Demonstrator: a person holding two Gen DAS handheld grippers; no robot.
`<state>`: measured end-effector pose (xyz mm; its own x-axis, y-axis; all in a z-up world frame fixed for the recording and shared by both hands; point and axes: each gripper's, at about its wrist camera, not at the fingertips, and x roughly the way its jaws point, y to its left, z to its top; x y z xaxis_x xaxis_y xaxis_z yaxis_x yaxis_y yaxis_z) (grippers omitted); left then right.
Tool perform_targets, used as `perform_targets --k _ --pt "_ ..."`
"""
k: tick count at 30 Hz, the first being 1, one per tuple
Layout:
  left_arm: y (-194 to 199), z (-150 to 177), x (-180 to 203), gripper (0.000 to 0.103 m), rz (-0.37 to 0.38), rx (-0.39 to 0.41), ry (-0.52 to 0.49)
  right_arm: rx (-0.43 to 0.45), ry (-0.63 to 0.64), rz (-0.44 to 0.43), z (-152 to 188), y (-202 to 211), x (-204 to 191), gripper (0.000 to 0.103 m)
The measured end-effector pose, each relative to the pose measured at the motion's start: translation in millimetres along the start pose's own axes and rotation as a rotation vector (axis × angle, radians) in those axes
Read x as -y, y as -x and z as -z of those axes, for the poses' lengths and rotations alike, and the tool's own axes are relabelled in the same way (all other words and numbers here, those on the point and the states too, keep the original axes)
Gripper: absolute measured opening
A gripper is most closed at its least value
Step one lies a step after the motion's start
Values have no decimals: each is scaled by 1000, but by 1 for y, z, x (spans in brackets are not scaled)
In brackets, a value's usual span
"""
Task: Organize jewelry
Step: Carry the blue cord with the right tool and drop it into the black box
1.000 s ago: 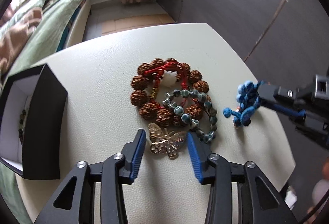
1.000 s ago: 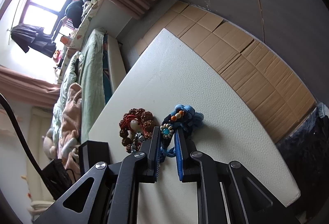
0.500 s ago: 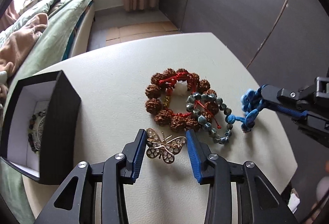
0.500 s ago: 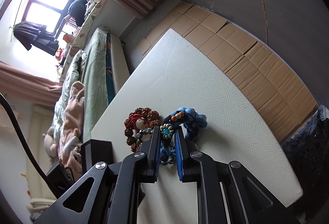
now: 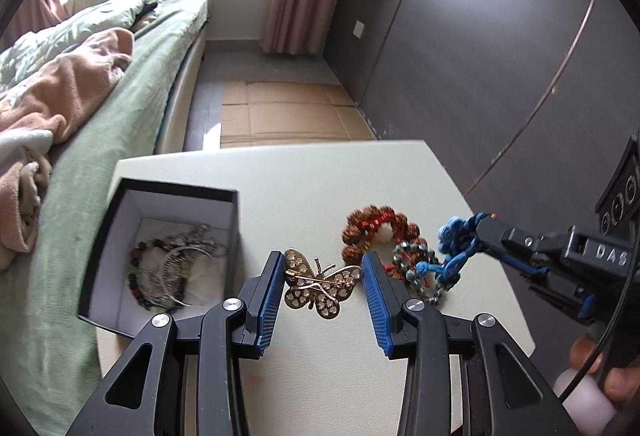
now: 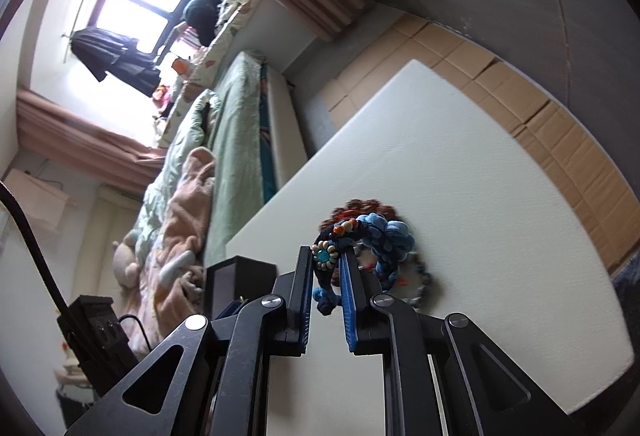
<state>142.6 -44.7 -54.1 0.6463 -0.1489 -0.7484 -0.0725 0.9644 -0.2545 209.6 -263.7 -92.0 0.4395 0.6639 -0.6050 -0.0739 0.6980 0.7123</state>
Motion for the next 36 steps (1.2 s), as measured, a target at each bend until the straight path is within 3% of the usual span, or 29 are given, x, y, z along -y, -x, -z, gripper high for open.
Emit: perform_targets --k 14,17,19,26,32,33,34,35,36 --pt "37 -26 -81 41 -13 76 196 11 80 -125 11 -29 -52 15" --pt "37 -31 -92 51 21 58 238 10 105 -151 14 -36 -65 15" --pt "38 -33 -100 67 27 62 260 6 119 -171 16 -43 -74 15" --pt "46 -40 -128 69 4 100 343 -35 184 -247 24 -69 -105 15" --pt "49 -45 -152 69 -37 119 390 -102 258 -250 38 -97 -132 17" --pt "47 -46 -154 69 -37 117 396 -120 281 -229 40 -103 -137 19" --pt "46 -46 -155 69 -36 111 399 -136 291 -217 41 -107 -141 30" --pt "43 -47 -156 70 -36 103 400 -147 293 -207 41 -111 -142 51" --pt "42 -47 -156 70 -36 100 401 -144 291 -197 41 -111 -142 59"
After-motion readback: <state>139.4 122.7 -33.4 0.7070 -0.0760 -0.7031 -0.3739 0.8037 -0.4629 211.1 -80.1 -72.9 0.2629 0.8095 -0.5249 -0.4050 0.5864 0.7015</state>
